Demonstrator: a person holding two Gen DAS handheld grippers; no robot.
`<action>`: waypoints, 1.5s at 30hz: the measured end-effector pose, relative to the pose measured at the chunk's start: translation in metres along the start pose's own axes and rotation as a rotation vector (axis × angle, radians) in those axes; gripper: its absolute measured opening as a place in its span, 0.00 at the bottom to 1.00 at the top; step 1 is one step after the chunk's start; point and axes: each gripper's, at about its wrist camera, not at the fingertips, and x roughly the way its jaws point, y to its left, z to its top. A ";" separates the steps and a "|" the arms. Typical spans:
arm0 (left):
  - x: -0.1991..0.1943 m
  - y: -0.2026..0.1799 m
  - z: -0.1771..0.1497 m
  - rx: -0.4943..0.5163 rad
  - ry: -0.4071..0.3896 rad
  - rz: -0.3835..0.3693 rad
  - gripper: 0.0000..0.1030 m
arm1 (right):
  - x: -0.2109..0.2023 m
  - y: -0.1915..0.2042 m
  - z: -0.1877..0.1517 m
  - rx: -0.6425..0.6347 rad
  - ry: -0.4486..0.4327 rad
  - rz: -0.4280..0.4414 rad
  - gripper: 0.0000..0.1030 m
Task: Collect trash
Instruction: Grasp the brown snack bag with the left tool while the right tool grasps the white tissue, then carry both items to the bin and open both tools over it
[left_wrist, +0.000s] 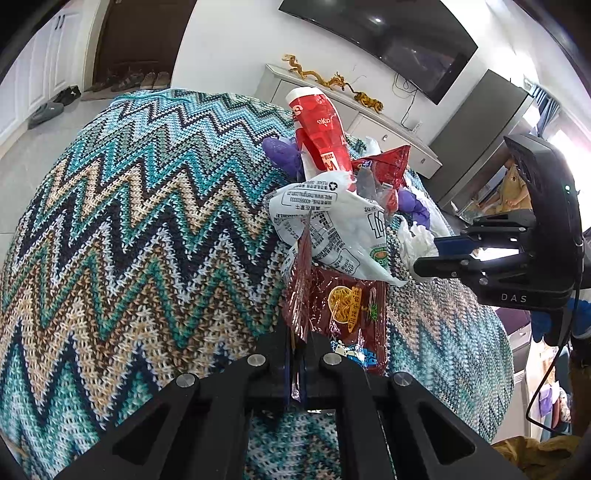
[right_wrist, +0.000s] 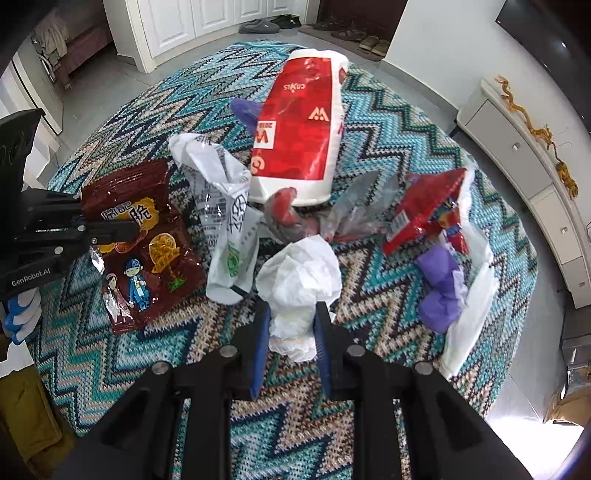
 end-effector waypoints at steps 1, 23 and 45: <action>0.000 0.000 0.001 -0.002 0.001 -0.001 0.03 | -0.001 -0.001 -0.002 0.002 -0.002 -0.002 0.21; -0.046 -0.015 -0.016 -0.077 -0.005 -0.011 0.02 | -0.032 -0.005 -0.057 -0.006 -0.037 -0.062 0.21; -0.024 -0.123 0.024 -0.059 0.095 -0.217 0.02 | -0.061 -0.078 -0.139 0.112 -0.088 -0.077 0.21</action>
